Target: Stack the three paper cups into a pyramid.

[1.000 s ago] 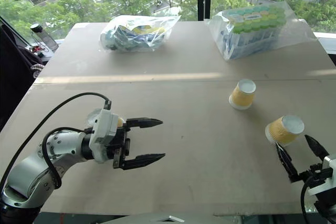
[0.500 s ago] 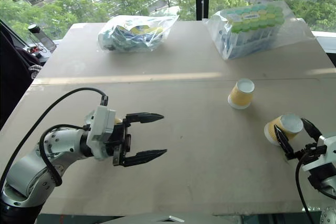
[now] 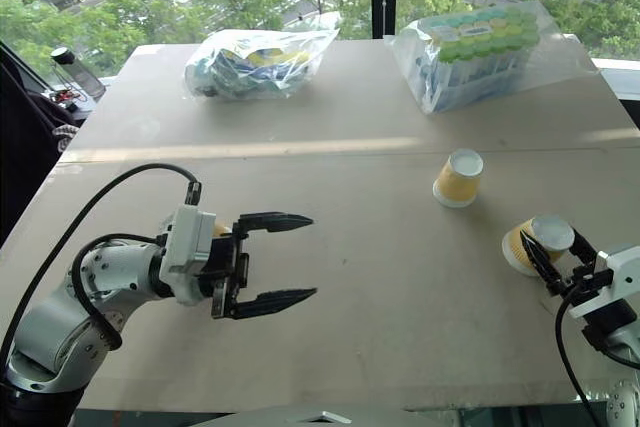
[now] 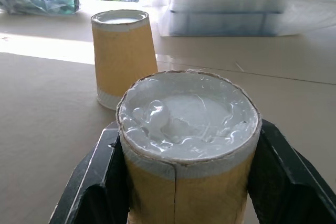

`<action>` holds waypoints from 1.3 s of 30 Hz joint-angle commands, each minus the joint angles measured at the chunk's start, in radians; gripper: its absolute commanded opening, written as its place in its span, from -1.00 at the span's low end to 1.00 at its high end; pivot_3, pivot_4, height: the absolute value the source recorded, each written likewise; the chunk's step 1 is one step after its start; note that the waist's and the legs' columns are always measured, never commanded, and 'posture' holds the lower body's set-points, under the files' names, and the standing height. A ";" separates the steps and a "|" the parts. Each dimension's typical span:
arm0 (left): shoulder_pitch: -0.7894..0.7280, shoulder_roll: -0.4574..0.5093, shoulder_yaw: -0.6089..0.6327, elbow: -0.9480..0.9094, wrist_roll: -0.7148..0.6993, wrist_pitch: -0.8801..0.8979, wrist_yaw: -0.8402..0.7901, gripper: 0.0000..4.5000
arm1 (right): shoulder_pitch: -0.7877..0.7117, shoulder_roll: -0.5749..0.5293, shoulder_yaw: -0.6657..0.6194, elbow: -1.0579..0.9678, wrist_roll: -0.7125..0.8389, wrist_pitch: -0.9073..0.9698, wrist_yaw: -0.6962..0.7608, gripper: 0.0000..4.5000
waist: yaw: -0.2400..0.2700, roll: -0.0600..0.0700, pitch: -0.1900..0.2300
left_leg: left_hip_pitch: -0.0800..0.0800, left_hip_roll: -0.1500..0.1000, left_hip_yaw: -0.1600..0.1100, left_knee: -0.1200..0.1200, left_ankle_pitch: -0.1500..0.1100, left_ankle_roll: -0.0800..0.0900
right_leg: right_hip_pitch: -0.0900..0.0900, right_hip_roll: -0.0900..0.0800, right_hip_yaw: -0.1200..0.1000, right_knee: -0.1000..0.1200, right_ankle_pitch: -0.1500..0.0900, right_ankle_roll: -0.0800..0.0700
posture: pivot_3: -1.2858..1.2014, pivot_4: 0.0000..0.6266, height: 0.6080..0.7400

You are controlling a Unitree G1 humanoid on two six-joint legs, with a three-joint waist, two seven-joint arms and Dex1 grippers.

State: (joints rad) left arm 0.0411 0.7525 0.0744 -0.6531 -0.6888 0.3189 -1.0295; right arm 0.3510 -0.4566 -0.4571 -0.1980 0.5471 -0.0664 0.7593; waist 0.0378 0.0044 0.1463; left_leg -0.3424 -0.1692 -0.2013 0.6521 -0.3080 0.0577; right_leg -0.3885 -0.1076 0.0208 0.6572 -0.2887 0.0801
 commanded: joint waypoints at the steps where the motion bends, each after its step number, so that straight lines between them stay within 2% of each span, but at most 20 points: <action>1: 0.091 -0.067 0.063 -0.049 -0.038 -0.009 0.096 1.00 | 0.034 -0.021 0.035 -0.112 0.009 0.006 0.042 0.04 | -0.001 0.000 0.000 | 0.000 0.000 0.001 0.000 0.000 0.000 | -0.001 0.000 0.001 0.000 0.000 0.000 | 0.03 -0.52 1.00; 6: 0.251 -0.181 0.082 -0.147 0.054 -0.039 0.280 1.00 | -0.038 -0.034 0.229 -0.264 -0.017 0.130 0.007 0.04 | -0.021 -0.006 -0.001 | -0.002 0.001 0.003 0.000 0.000 0.000 | -0.003 0.001 0.003 0.001 0.001 -0.001 | 0.03 -0.52 1.00; 9: 0.362 -0.225 0.063 -0.227 0.137 -0.014 0.395 1.00 | -0.195 -0.020 0.382 -0.275 -0.100 0.234 -0.061 0.04 | -0.024 -0.010 -0.002 | -0.002 0.004 0.005 0.001 0.000 0.000 | -0.003 0.003 0.003 0.000 0.004 -0.002 | 0.03 -0.52 1.00; 12: 0.431 -0.260 0.061 -0.281 0.152 0.006 0.472 1.00 | -0.341 0.004 0.491 -0.246 -0.148 0.320 -0.099 0.04 | -0.020 -0.012 -0.002 | -0.002 0.004 0.006 0.001 0.000 0.000 | -0.003 0.003 0.004 0.000 0.005 -0.002 | 0.03 -0.52 1.00; 16: 0.489 -0.277 0.099 -0.272 0.235 0.010 0.551 1.00 | -0.643 0.109 0.655 -0.067 -0.285 0.391 -0.161 0.04 | -0.020 -0.014 -0.001 | -0.002 0.005 0.006 0.001 0.000 0.000 | -0.004 0.004 0.004 0.001 0.005 -0.003 | 0.03 -0.52 1.00; 19: 0.456 -0.299 0.141 -0.236 0.238 0.016 0.601 1.00 | -0.785 0.178 0.704 0.019 -0.319 0.530 -0.215 0.04 | -0.019 -0.015 -0.001 | -0.003 0.005 0.006 0.000 0.000 -0.001 | -0.006 0.004 0.004 0.000 0.005 -0.003 | 0.03 -0.52 1.00; 23: 0.409 -0.309 0.146 -0.212 0.234 0.030 0.624 1.00 | -0.918 0.273 0.729 0.154 -0.346 0.509 -0.223 0.04 | -0.024 -0.015 -0.001 | -0.004 0.005 0.006 0.000 0.000 -0.001 | -0.008 0.005 0.002 -0.002 0.005 -0.003 | 0.03 -0.52 1.00; 28: 0.382 -0.303 0.137 -0.193 0.239 0.033 0.615 1.00 | -0.963 0.316 0.750 0.250 -0.379 0.477 -0.206 0.04 | -0.027 -0.015 -0.001 | -0.004 0.005 0.007 0.000 0.000 -0.001 | -0.009 0.005 0.001 -0.001 0.005 -0.003 | 0.03 -0.52 1.00; 33: 0.357 -0.300 0.130 -0.173 0.240 0.033 0.609 1.00 | -0.972 0.362 0.735 0.296 -0.376 0.446 -0.206 0.95 | -0.032 -0.015 -0.001 | -0.004 0.006 0.007 0.000 0.000 -0.001 | -0.010 0.005 0.002 0.001 0.005 -0.003 | 0.03 -0.52 1.00; 36: 0.349 -0.295 0.124 -0.166 0.238 0.030 0.597 1.00 | -0.954 0.361 0.718 0.275 -0.373 0.439 -0.208 0.95 | -0.036 -0.015 -0.001 | -0.004 0.006 0.008 0.001 0.000 -0.001 | -0.010 0.005 0.002 0.002 0.005 -0.003 | 0.03 -0.52 1.00; 39: 0.346 -0.279 0.113 -0.164 0.230 0.024 0.563 1.00 | -0.873 0.293 0.685 0.143 -0.356 0.472 -0.195 0.95 | -0.030 -0.015 -0.002 | -0.004 0.005 0.007 0.001 0.000 -0.001 | -0.010 0.005 0.002 0.002 0.005 -0.003 | 0.03 -0.52 1.00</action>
State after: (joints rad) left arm 0.3895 0.4600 0.1879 -0.8045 -0.4539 0.3609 -0.4417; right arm -0.5513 -0.1323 0.2662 0.0455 0.1690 0.3952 0.5520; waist 0.0079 -0.0107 0.1447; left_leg -0.3466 -0.1639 -0.1941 0.6529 -0.3081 0.0566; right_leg -0.3985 -0.1024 0.0228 0.6584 -0.2834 0.0767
